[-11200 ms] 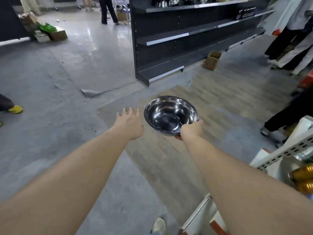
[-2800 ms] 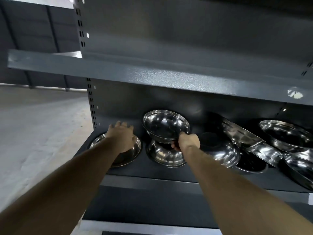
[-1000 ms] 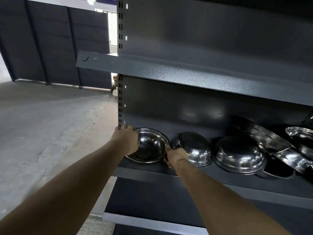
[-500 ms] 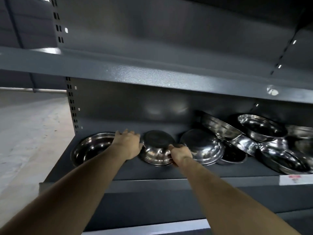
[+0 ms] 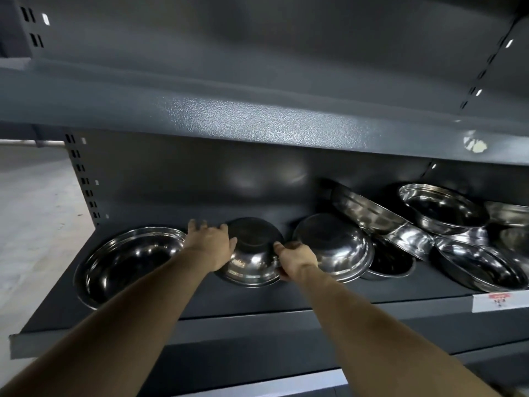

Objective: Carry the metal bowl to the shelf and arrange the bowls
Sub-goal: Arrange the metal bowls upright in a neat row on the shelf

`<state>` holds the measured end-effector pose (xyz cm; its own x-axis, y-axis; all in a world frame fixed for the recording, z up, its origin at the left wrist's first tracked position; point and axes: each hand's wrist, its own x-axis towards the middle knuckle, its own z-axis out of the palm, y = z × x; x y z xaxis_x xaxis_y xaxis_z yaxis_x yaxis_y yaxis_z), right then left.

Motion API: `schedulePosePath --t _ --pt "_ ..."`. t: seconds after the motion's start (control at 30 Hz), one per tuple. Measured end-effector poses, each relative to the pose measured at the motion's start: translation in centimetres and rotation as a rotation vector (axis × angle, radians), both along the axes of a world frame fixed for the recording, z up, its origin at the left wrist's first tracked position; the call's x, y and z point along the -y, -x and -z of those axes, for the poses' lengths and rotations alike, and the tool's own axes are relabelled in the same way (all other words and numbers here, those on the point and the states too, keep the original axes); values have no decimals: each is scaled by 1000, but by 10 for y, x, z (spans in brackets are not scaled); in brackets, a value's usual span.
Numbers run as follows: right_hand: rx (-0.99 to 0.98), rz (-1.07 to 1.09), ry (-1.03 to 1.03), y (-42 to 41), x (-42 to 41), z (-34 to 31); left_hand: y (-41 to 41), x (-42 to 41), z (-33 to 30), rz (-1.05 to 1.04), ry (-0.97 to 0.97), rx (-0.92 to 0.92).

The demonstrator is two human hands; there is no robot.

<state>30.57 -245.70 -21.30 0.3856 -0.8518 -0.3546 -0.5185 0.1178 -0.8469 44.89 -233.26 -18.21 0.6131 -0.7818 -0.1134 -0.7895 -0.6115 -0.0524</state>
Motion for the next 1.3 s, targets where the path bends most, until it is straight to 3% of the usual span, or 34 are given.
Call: schedulePosePath --t 0.43,1.3 --pt "-133 -92 176 -11 1 21 -3 25 22 -146 90 -116" --pt "65 -81 132 -3 -10 -1 2 -2 -16 -143 432 -146"
